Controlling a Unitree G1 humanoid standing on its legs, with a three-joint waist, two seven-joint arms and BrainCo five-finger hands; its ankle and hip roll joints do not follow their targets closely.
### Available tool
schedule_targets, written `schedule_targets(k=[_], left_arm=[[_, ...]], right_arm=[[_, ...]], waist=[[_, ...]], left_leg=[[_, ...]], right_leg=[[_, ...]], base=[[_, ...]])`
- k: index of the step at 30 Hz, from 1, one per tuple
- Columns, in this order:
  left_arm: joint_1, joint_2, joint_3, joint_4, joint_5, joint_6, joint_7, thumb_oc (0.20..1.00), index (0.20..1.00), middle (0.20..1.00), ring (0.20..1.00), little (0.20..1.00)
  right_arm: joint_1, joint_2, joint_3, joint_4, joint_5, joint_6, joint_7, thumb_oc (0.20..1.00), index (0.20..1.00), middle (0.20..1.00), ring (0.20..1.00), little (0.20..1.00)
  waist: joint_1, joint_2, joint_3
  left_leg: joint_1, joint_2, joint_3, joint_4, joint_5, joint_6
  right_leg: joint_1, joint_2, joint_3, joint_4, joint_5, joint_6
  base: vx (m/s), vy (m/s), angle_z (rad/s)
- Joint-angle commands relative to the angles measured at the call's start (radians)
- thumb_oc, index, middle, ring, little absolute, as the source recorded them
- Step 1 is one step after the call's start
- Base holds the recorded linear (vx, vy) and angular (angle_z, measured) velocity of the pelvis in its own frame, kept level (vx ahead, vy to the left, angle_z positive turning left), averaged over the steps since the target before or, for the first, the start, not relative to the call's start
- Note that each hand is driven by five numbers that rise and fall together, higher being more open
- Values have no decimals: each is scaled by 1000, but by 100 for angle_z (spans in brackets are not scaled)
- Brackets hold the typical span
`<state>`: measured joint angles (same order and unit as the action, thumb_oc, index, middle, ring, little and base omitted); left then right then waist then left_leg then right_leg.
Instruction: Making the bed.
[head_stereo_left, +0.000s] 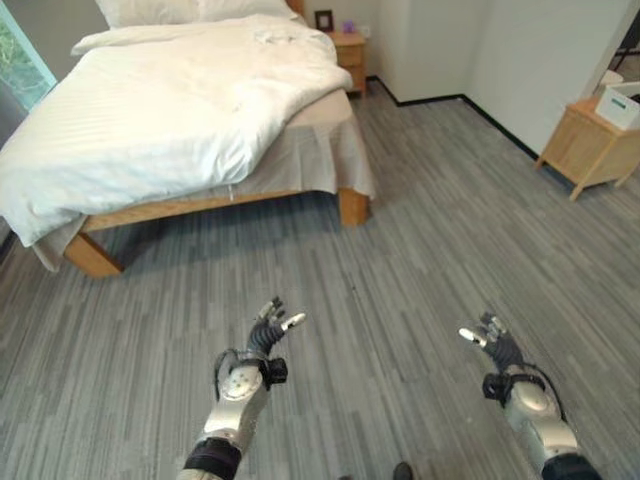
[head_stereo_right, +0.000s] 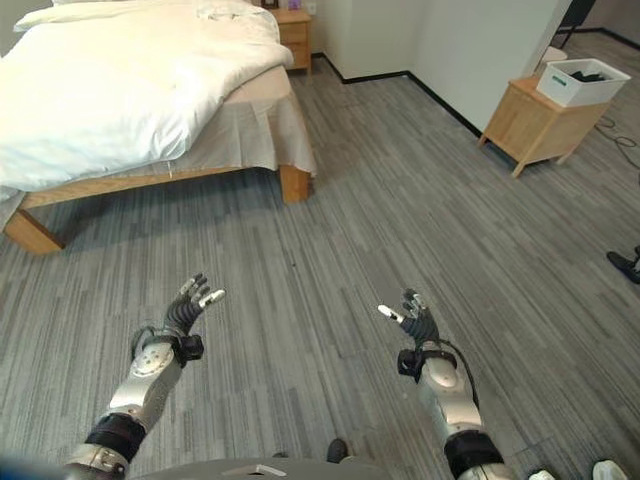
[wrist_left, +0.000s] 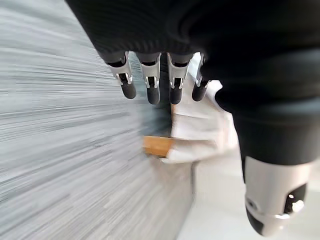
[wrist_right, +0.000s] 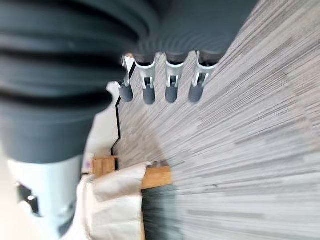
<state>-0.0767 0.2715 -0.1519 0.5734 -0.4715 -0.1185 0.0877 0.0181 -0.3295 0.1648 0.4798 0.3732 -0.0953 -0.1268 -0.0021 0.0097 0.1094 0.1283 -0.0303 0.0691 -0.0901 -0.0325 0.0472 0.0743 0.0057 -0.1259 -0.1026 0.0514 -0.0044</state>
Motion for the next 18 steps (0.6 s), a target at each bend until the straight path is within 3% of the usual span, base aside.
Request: schedule_targets(k=[1, 8, 9, 10, 11, 14, 16, 17, 18], left_arm=[[-41, 13, -11, 81, -34, -40, 4, 1000, 1000, 1000, 1000, 1000], [10, 15, 15, 51, -56, -51, 5, 1000, 1000, 1000, 1000, 1000], [13, 18, 20, 20, -60, -51, 6, 1000, 1000, 1000, 1000, 1000], [13, 18, 21, 20, -60, -51, 6, 1000, 1000, 1000, 1000, 1000], [11, 20, 23, 5, -60, -54, 13, 1000, 1000, 1000, 1000, 1000], [-11, 34, 11, -9, -24, -46, 18, 1000, 1000, 1000, 1000, 1000], [-16, 37, 8, -14, -8, -44, 17, 1000, 1000, 1000, 1000, 1000], [-17, 40, 6, -24, -5, -44, 13, 1000, 1000, 1000, 1000, 1000], [-28, 43, -1, -25, 2, -44, 7, 1000, 1000, 1000, 1000, 1000]], right_arm=[[-7, 25, -1, 20, -10, -53, 11, 1000, 1000, 1000, 1000, 1000], [-31, 13, 41, 12, -6, -53, 40, 1000, 1000, 1000, 1000, 1000], [-48, 7, 41, -5, -8, -56, 36, 1000, 1000, 1000, 1000, 1000], [-48, 7, 41, -5, -8, -56, 36, 1000, 1000, 1000, 1000, 1000], [-67, 8, 47, 0, -13, -58, 31, 1000, 1000, 1000, 1000, 1000], [-99, 32, 56, -4, 16, -55, 22, 1000, 1000, 1000, 1000, 1000], [-96, 42, 54, -8, 38, -55, 25, 1000, 1000, 1000, 1000, 1000], [-87, 42, 53, -16, 45, -51, 37, 1000, 1000, 1000, 1000, 1000], [-65, 31, 55, -31, 38, -49, 47, 1000, 1000, 1000, 1000, 1000]], waist=[[-5, -48, -29], [22, -55, -7], [30, -44, 7], [31, -45, 6], [38, -39, 21], [18, -15, 67], [4, -12, 68], [-9, -13, 68], [-39, -21, 73]], left_leg=[[-42, -9, -39, 3, 44, -43], [-51, -31, -67, 3, 32, -21], [-48, -35, -62, 3, 21, -6], [-49, -35, -60, 3, 21, -6], [-47, -36, -45, 3, 15, 3], [1, -36, -42, 3, -14, 17], [22, -30, -41, 3, -17, 9], [45, -28, -53, 3, -28, 1], [94, -24, -90, 3, -50, -16]], right_leg=[[32, -89, 29, 15, -18, 132], [5, -107, 64, 32, -7, 148], [-58, -127, 63, 156, -17, 162], [-62, -127, 65, 160, -19, 162], [-114, -138, 53, 268, 1, 178], [-285, -177, 30, 507, 124, 198], [-319, -177, 14, 467, 117, 192], [-332, -175, 6, 406, 113, 191], [-342, -145, 21, 264, 119, 193]], base=[[34, 36, 4], [34, 64, -9], [26, 132, -2], [-5, 146, -15], [-19, 122, -16], [97, 168, -33], [253, 39, -7], [545, -94, 12], [433, -108, 27]])
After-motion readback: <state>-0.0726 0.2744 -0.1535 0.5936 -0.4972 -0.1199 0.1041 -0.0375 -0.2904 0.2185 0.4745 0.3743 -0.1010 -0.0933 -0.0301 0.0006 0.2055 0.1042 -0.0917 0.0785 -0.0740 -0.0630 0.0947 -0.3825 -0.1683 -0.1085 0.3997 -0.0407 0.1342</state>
